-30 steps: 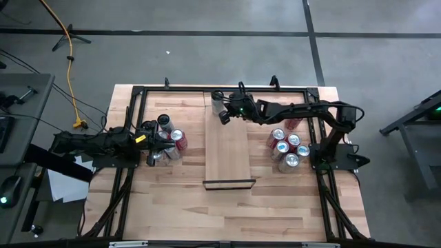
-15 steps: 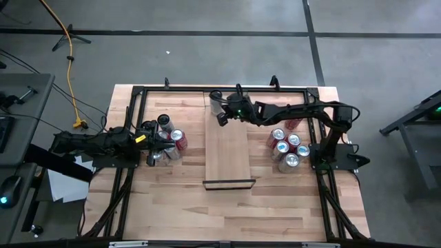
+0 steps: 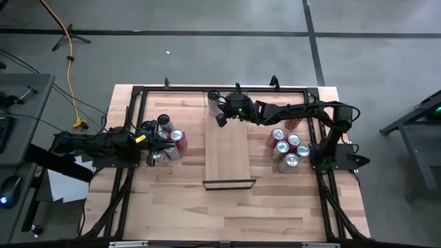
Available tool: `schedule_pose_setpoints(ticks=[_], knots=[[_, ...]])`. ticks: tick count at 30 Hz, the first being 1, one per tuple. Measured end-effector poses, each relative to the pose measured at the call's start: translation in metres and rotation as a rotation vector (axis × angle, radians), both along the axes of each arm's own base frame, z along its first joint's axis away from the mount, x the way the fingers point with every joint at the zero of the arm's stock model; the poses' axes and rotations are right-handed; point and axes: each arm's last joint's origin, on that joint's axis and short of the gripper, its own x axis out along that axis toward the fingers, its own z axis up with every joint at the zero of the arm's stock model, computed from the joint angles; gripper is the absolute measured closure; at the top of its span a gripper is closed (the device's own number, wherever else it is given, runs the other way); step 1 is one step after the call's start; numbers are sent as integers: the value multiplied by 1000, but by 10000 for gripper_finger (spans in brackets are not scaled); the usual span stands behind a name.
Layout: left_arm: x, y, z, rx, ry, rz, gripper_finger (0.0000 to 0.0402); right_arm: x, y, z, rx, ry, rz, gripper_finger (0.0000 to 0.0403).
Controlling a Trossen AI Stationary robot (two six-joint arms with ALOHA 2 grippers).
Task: Place canned beverage on shelf
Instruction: Put the top right white/pink soda can on the shelf
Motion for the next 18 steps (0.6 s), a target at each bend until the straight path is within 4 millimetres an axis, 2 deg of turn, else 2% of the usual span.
schedule_pose_setpoints(ticks=[5, 12, 18], knots=[[0, 0, 0, 0, 0, 0, 396, -1, 0, -1, -13, 25, -4, 403], [0, 0, 0, 0, 0, 0, 396, -6, -3, -5, -17, 75, -97, 403], [0, 0, 0, 0, -1, 0, 396, -8, -11, -4, -15, 49, -187, 403]])
